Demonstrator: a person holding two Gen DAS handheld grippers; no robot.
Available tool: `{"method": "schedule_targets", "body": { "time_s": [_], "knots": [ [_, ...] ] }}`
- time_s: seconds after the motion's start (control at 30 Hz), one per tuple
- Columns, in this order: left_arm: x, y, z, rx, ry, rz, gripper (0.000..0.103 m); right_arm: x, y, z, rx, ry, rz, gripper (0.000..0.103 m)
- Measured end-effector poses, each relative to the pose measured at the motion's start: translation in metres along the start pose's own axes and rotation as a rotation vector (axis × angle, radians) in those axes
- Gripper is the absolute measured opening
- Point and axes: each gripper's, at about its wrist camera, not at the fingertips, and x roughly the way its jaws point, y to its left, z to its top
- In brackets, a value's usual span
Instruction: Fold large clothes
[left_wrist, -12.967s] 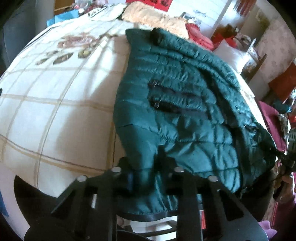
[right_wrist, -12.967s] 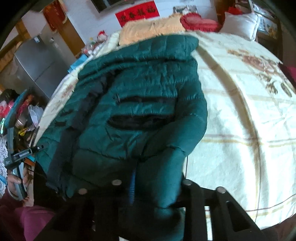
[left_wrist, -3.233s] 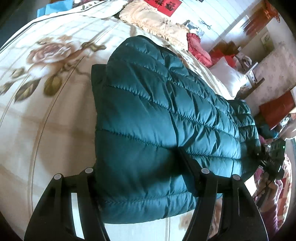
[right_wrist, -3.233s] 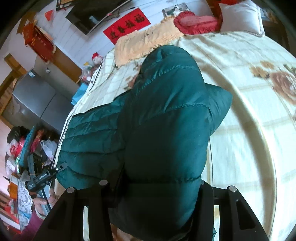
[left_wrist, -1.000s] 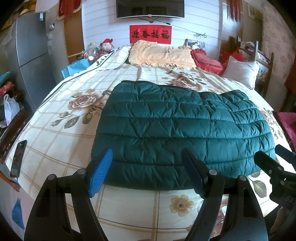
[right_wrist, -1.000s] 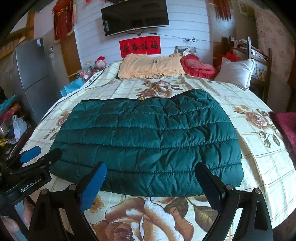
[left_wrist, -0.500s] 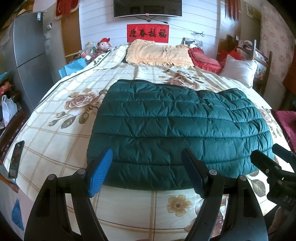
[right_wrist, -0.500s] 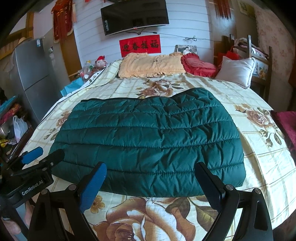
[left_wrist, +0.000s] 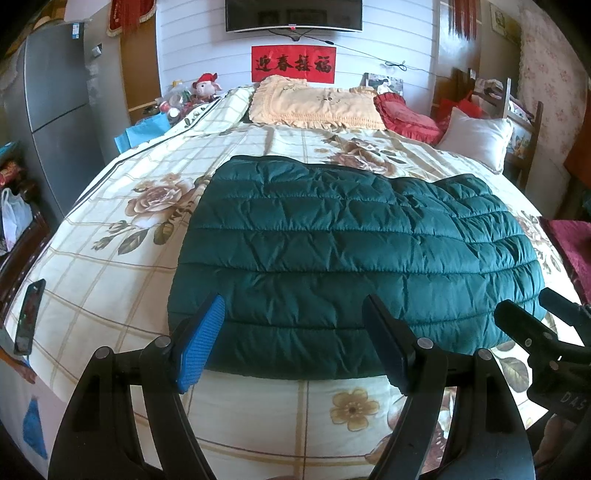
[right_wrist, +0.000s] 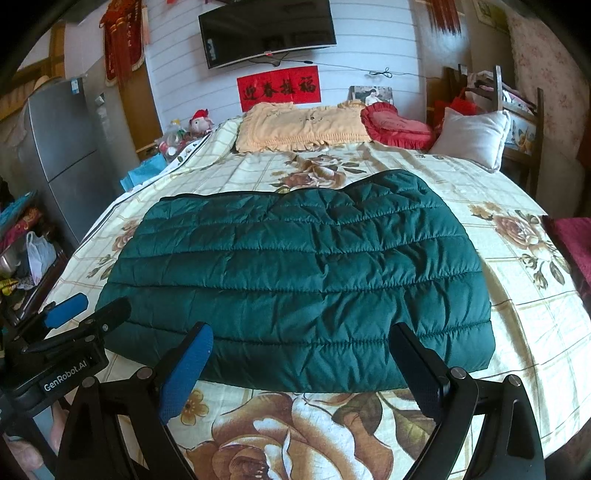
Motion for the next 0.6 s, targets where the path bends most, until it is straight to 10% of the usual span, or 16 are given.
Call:
{"method": "schedule_targets", "body": {
  "time_s": [0.6],
  "knots": [
    [0.0014, -0.0051, -0.0007, 0.004, 0.003, -0.004, 0.078, 0.0057, 0.0017, 0.0002, 0.008, 0.012, 0.005, 0.095]
  ]
}}
